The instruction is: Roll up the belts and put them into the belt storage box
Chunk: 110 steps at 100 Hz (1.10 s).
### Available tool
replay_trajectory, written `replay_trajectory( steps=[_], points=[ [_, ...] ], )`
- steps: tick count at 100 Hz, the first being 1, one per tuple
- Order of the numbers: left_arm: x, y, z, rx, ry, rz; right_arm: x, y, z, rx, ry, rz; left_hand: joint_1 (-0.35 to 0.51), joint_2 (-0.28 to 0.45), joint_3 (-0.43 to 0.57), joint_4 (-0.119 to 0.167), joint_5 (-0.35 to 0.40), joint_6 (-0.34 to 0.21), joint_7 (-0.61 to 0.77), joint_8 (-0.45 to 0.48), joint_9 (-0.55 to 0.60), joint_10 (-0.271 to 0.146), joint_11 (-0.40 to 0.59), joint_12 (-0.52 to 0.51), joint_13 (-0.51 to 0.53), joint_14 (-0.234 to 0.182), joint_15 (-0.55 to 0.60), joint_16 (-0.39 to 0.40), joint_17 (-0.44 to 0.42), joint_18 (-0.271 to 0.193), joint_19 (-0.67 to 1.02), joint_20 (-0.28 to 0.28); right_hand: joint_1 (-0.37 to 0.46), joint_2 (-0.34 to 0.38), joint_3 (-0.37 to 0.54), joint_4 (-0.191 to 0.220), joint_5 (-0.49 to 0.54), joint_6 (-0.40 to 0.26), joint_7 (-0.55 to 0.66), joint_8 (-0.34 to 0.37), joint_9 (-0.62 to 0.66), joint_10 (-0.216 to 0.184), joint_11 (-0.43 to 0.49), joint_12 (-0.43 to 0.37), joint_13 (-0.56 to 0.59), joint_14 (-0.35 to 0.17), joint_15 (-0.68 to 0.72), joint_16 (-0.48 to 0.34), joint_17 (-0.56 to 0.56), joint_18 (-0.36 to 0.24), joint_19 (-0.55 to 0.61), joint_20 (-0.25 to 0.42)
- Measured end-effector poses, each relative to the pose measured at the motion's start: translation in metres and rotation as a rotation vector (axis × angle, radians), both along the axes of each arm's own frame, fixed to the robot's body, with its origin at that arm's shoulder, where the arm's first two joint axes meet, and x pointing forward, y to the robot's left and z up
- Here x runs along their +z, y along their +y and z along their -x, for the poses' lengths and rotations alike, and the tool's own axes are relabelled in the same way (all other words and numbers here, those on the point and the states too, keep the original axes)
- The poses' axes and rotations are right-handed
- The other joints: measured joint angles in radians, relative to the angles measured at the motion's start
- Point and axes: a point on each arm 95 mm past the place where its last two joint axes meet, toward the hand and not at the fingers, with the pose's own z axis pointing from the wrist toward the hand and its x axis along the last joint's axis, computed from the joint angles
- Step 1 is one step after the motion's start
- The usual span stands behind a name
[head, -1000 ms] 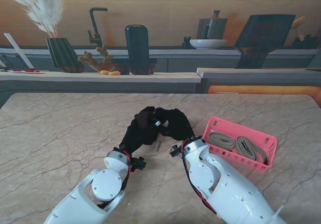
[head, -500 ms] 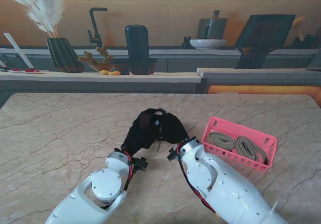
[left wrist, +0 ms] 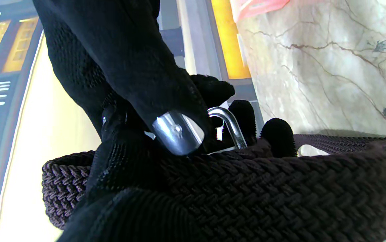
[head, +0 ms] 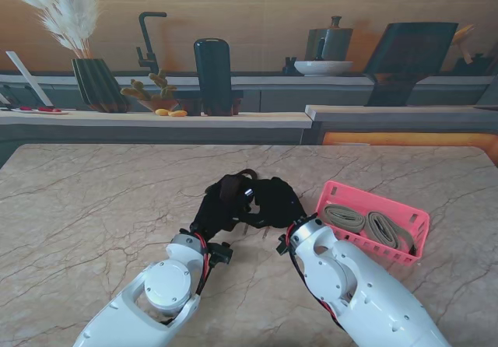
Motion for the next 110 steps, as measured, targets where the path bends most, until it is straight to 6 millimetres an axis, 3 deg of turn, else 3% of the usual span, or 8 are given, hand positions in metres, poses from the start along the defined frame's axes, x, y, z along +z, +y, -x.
replay_trajectory(
  steps=[13, 19, 28, 47, 70, 91, 102, 110],
  points=[
    [0.002, -0.001, 0.001, 0.012, 0.006, 0.012, 0.004, -0.008, 0.003, -0.014, -0.041, 0.033, 0.031, 0.001, 0.027, 0.002, 0.000, -0.007, 0.035, 0.001, 0.035, -0.025, 0.056, 0.027, 0.042, -0.017, 0.047, 0.032, 0.028, 0.001, 0.049, 0.017, -0.033, 0.033, -0.097, 0.023, -0.002, -0.030, -0.052, 0.008, -0.013, 0.005, -0.001, 0.008, 0.003, 0.003, -0.012, 0.006, -0.001, 0.000, -0.010, 0.013],
    [0.002, 0.000, 0.000, 0.018, 0.008, 0.013, 0.006, -0.013, 0.004, -0.027, -0.051, 0.025, 0.041, 0.002, 0.056, 0.025, 0.000, -0.012, 0.044, 0.011, 0.109, -0.050, 0.206, 0.091, 0.057, -0.021, 0.068, 0.044, 0.037, 0.002, 0.063, 0.019, -0.064, 0.067, -0.115, 0.020, -0.002, -0.030, -0.074, 0.008, -0.040, 0.101, -0.046, 0.003, 0.003, 0.004, -0.012, 0.013, -0.001, -0.001, -0.014, 0.015],
    [0.002, 0.002, -0.001, 0.023, 0.013, 0.015, 0.009, -0.021, 0.004, -0.047, -0.055, 0.008, 0.042, 0.002, 0.072, 0.026, 0.000, -0.037, 0.052, 0.011, 0.138, -0.065, 0.296, 0.138, 0.076, -0.035, 0.101, 0.060, 0.051, 0.002, 0.089, 0.022, -0.064, 0.098, -0.131, 0.020, -0.002, -0.027, -0.073, 0.016, -0.054, 0.128, -0.057, 0.003, 0.003, 0.009, -0.012, 0.015, -0.001, -0.001, -0.014, 0.025],
    [0.001, 0.003, -0.001, 0.025, 0.006, -0.006, 0.015, -0.032, 0.003, -0.084, -0.072, -0.019, 0.040, -0.007, 0.089, 0.045, 0.037, -0.038, 0.143, 0.050, 0.190, -0.088, 0.407, 0.257, 0.167, -0.060, 0.214, 0.105, 0.139, 0.011, 0.201, 0.052, -0.128, 0.168, -0.131, 0.022, -0.001, 0.035, -0.086, 0.015, -0.049, 0.129, -0.057, 0.003, 0.005, 0.012, -0.001, 0.028, 0.000, -0.001, -0.014, 0.037],
    [-0.005, 0.001, -0.006, 0.012, -0.083, -0.147, 0.023, -0.034, 0.004, -0.088, 0.024, -0.151, -0.207, -0.205, 0.516, 0.048, 0.092, -0.027, 0.242, 0.087, 0.312, -0.113, 0.574, 0.386, 0.366, -0.133, 0.402, 0.154, 0.361, 0.046, 0.426, 0.052, -0.179, 0.190, -0.169, 0.052, 0.106, 0.055, -0.103, 0.040, 0.035, 0.157, -0.056, 0.014, 0.033, 0.056, 0.054, 0.067, 0.024, 0.004, -0.006, 0.074],
    [-0.010, 0.002, -0.013, 0.012, -0.212, -0.285, 0.023, -0.027, 0.004, -0.035, 0.069, -0.078, -0.237, -0.238, 0.579, 0.049, 0.087, -0.003, 0.281, 0.105, 0.338, -0.137, 0.624, 0.402, 0.415, -0.164, 0.449, 0.179, 0.433, 0.047, 0.480, 0.038, -0.233, 0.263, -0.264, 0.053, 0.229, 0.104, -0.093, 0.080, 0.143, 0.179, -0.022, 0.048, 0.122, 0.097, 0.157, 0.123, 0.083, 0.034, 0.085, 0.135],
    [-0.011, 0.003, -0.015, 0.017, -0.229, -0.296, 0.021, -0.021, 0.002, -0.030, 0.037, -0.049, -0.261, -0.238, 0.607, 0.049, 0.064, 0.030, 0.162, 0.008, 0.338, -0.138, 0.632, 0.402, 0.415, -0.164, 0.450, 0.187, 0.433, 0.049, 0.481, 0.027, -0.241, 0.268, -0.282, 0.053, 0.257, 0.133, -0.093, 0.082, 0.165, 0.181, -0.013, 0.050, 0.146, 0.102, 0.173, 0.131, 0.102, 0.042, 0.104, 0.146],
    [-0.011, 0.004, -0.016, 0.017, -0.248, -0.318, 0.020, -0.018, 0.000, -0.029, 0.025, -0.022, -0.312, -0.237, 0.649, 0.081, 0.039, 0.057, 0.023, -0.027, 0.338, -0.139, 0.632, 0.402, 0.415, -0.165, 0.450, 0.190, 0.433, 0.052, 0.482, 0.021, -0.241, 0.268, -0.282, 0.053, 0.273, 0.133, -0.094, 0.082, 0.177, 0.182, -0.013, 0.050, 0.155, 0.105, 0.175, 0.131, 0.104, 0.044, 0.110, 0.146]
  ],
)
